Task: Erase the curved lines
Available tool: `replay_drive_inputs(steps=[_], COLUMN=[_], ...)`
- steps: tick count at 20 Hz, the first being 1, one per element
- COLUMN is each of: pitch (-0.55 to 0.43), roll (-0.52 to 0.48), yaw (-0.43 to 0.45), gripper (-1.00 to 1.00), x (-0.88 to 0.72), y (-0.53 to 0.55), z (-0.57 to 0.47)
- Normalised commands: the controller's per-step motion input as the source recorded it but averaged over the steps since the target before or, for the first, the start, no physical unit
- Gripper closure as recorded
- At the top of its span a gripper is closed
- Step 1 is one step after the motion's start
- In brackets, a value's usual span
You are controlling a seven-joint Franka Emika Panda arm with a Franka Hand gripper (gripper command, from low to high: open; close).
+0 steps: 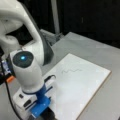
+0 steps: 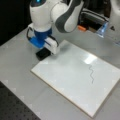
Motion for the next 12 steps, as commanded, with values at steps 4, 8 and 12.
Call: replay_drive_inputs(steps=[4, 8, 12], pitch=[-0.045, -0.065, -0.087], roll=[0.113, 0.088, 0.075], yaw=[0.025, 0.025, 0.012], gripper=[-1.0, -1.0, -1.0], x=[-0.02, -0.01, -0.02], y=[-0.07, -0.08, -0.07], z=[-0.12, -0.12, -0.09])
